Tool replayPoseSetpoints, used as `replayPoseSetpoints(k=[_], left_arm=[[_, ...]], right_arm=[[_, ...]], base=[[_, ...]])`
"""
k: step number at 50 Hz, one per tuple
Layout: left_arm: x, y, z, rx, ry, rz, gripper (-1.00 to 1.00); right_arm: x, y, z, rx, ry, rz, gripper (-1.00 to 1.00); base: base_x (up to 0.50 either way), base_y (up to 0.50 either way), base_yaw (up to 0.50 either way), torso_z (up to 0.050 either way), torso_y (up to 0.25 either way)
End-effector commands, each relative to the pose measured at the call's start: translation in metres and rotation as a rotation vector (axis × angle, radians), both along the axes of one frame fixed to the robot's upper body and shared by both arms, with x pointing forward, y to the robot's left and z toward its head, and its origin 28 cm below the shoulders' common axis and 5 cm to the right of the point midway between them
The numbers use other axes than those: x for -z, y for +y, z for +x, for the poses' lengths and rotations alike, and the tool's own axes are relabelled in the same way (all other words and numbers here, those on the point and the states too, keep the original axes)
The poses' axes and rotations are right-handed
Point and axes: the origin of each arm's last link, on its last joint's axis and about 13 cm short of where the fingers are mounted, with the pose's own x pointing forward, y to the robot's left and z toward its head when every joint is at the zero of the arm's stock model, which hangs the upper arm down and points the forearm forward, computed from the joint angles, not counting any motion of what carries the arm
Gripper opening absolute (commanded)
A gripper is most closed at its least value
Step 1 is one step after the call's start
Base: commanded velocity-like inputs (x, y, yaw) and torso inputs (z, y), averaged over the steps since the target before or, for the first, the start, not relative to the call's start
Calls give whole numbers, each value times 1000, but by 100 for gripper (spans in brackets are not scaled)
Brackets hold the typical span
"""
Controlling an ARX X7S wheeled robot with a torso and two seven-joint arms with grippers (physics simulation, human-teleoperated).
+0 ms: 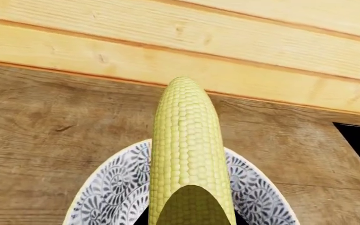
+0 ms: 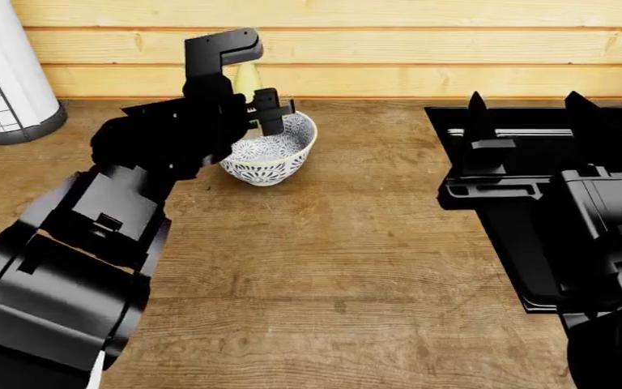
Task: Pick the pears and eggplants from the sink and place them in one bowl. Place the corn in the other bowl. Then turn off the sink faucet.
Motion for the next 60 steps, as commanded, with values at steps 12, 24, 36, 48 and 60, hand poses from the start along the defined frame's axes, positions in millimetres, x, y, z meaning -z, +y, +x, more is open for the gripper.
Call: replayPoseSetpoints(k=[12, 24, 36, 48, 60], left_arm=[[16, -5, -1, 10, 28, 5, -100], [14, -5, -1, 0, 10, 11, 100], [11, -5, 0, -6, -11, 13, 100], [-10, -3, 3, 5, -113, 19, 100], [-32, 13, -52, 17, -314, -77, 100]], right_arm=[[7, -2, -1, -1, 11, 6, 100], [7, -3, 0, -1, 12, 9, 100], [7, -2, -1, -6, 13, 7, 100], [9, -3, -1, -2, 16, 1, 100], [10, -3, 0, -4, 43, -4, 100]], base=[[0, 0, 0, 1, 0], [0, 0, 0, 0, 0], [0, 0, 0, 0, 0], [0, 0, 0, 0, 0], [-372, 0, 0, 0, 1]])
